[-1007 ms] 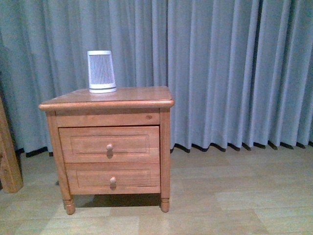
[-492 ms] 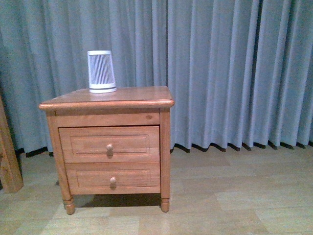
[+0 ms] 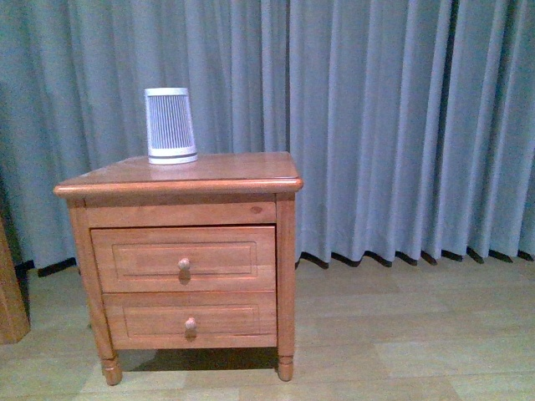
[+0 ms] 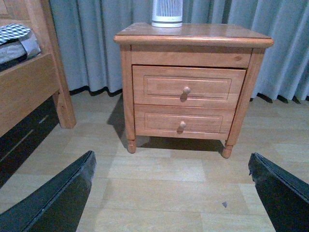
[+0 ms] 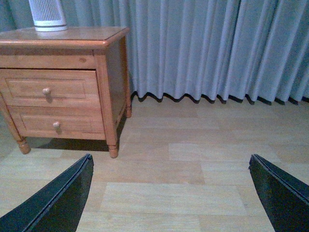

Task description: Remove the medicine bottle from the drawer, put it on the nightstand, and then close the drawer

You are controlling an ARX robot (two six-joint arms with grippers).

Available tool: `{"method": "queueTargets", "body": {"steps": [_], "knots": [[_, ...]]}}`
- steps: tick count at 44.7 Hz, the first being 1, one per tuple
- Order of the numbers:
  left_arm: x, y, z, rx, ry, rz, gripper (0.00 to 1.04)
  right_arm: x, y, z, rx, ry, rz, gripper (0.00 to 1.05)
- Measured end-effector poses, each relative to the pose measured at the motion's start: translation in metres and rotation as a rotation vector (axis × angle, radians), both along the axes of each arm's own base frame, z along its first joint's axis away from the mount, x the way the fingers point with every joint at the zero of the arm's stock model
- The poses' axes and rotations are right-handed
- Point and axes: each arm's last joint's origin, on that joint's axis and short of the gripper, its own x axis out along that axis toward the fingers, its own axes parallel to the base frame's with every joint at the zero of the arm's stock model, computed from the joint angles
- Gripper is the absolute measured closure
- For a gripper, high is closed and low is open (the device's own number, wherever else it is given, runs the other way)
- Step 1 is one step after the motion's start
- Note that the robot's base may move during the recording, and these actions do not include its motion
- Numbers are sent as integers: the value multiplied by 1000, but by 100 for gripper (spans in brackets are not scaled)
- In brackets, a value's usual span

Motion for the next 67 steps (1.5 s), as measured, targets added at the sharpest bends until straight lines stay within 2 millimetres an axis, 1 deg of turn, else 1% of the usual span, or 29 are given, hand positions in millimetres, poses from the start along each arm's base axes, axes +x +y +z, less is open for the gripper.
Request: {"method": "queueTargets", "body": {"steps": [37,40,43,45,48,51,55,61,62,65,66,67], "knots": [[0,0,0,-3,7,0,7,0,0,0,0,0,0,7],[0,0,-2,-55,170,4,7,0,0,0,0,0,0,7],[1,-1,-7,-86,323,9,7,0,0,0,0,0,2,7],[1,-1,-11,-99,368,3,7,0,0,0,0,0,0,7],[3,-2,-11,-112,376,-9,7,0,0,0,0,0,0,7],[11,-1,-8,-117,352,-20,7,0,0,0,0,0,0,7],[29,-3,-7,-105,318,-39,7,0,0,0,0,0,0,7],[71,-9,-15,-82,281,-87,7,0,0,0,0,0,0,7],[83,-10,-16,-83,275,-90,7,0,0,0,0,0,0,7],[108,-13,-18,-81,261,-97,7,0,0,0,0,0,0,7],[113,-14,-19,-80,258,-99,7,0,0,0,0,0,0,7],[122,-15,-20,-81,254,-103,7,0,0,0,0,0,0,7]]}}
